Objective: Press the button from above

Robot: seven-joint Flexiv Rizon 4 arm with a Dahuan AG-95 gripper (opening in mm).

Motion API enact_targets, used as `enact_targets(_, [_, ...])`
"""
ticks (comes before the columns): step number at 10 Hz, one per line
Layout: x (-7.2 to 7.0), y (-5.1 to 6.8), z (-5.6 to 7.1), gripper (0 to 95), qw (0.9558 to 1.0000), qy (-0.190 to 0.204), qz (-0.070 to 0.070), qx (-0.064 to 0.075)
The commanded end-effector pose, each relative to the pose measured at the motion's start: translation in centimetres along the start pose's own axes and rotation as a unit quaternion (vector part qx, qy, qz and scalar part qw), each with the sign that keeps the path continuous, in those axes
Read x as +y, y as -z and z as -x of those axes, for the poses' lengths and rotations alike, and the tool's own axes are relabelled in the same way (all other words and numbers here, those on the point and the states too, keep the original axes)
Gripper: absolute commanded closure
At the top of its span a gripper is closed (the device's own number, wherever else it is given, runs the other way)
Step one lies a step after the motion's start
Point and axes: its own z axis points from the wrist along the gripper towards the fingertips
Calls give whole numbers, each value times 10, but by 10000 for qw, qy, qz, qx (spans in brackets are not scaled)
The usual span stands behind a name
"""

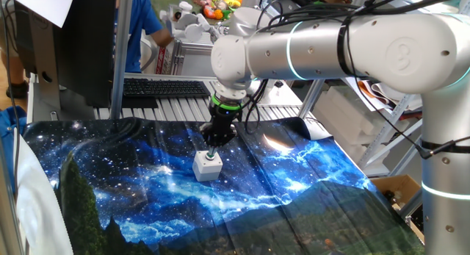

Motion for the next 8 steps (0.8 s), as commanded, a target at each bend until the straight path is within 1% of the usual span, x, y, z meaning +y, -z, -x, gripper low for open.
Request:
enact_targets(1, [1,-8,1,950,10000,-39,-14,-67])
enact_targets(2, [2,-11,1,950,10000,-26,-28,-69])
enact_targets(3, [2,-12,1,950,9999,-20,-81,-119])
enact_targets(4, [1,-10,1,950,9999,-56,-26,-92])
enact_targets(5, [1,-4,0,950,9999,4,-132,16])
enact_targets(6, [-1,9,0,950,9999,4,-30,160])
enact_targets(7, [-3,22,3,950,9996,48,-54,256])
enact_targets(8, [-4,32,5,950,9996,54,-24,264])
